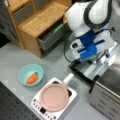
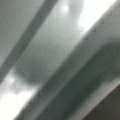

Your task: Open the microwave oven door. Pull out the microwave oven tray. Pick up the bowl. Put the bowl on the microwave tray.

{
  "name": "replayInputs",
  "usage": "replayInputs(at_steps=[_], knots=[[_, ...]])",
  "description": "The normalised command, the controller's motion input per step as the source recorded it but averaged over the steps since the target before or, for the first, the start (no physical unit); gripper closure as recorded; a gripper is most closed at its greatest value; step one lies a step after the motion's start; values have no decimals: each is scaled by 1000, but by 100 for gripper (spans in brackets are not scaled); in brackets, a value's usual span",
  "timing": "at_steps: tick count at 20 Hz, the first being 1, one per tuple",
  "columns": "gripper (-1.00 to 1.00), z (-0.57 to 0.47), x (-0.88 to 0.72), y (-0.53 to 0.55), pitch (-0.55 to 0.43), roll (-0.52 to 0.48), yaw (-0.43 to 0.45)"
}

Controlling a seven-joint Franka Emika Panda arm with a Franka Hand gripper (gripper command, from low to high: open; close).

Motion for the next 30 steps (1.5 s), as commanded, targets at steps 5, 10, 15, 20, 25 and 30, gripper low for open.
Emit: replayInputs(at_steps=[5,10,15,20,25,30], knots=[[-100,89,55,-177,37,-151,123],[-100,153,66,-139,53,-237,66],[-100,142,71,-64,44,-275,42],[-100,129,97,-9,29,-336,3],[-100,198,137,1,35,-365,-50],[-100,214,137,30,50,-372,-125]])
